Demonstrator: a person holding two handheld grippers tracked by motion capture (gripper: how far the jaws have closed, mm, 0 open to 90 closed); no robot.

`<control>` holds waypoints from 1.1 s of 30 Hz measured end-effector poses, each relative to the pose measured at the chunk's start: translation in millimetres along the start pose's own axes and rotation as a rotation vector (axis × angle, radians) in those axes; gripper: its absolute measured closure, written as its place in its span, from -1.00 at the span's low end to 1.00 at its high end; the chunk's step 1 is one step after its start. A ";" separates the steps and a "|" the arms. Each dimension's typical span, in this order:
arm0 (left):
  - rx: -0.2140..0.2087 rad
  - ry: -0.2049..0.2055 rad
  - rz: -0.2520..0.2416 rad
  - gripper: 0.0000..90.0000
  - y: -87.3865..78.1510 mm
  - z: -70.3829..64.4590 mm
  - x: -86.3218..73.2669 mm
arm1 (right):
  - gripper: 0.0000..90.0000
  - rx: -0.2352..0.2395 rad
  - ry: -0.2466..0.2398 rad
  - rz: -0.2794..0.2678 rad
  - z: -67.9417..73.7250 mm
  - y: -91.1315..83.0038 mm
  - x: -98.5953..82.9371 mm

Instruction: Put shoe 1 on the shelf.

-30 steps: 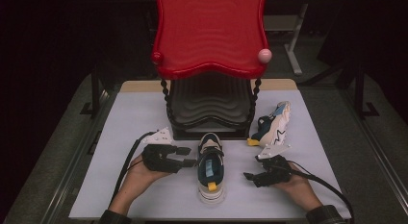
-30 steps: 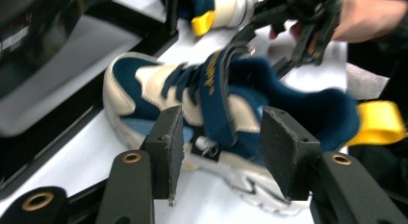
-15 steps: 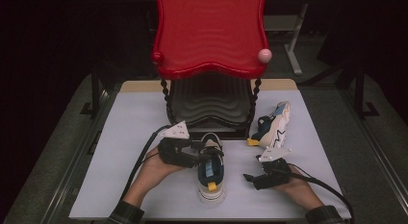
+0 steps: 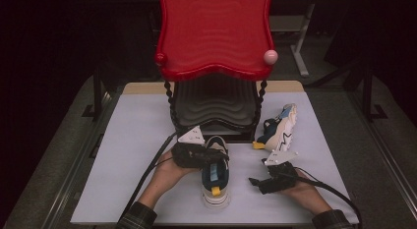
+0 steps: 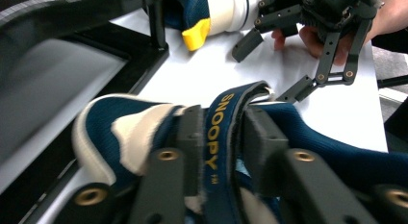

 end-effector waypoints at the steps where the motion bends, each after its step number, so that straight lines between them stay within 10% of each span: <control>1: 0.005 0.003 0.002 0.66 -0.2 -0.5 0.1 | -0.64 0.001 0.001 0.000 0.1 0.0 0.1; 15: -0.040 0.023 0.000 0.70 -13.6 -13.1 8.1 | -0.64 0.000 0.001 -0.002 0.0 0.2 0.0; 33: -0.052 0.108 -0.087 0.71 -66.5 -32.5 67.4 | -0.64 0.000 -0.001 -0.001 -0.1 0.1 -0.1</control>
Point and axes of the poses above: each handheld gripper's, and its own axes: y roughly forward along the jaws, x roughly out of its top, z roughly to its left, the point moved 2 cm from there along y, roughly forward along the jaws, and after that the axes turned 1 degree about -x, right-handed, at the moved point
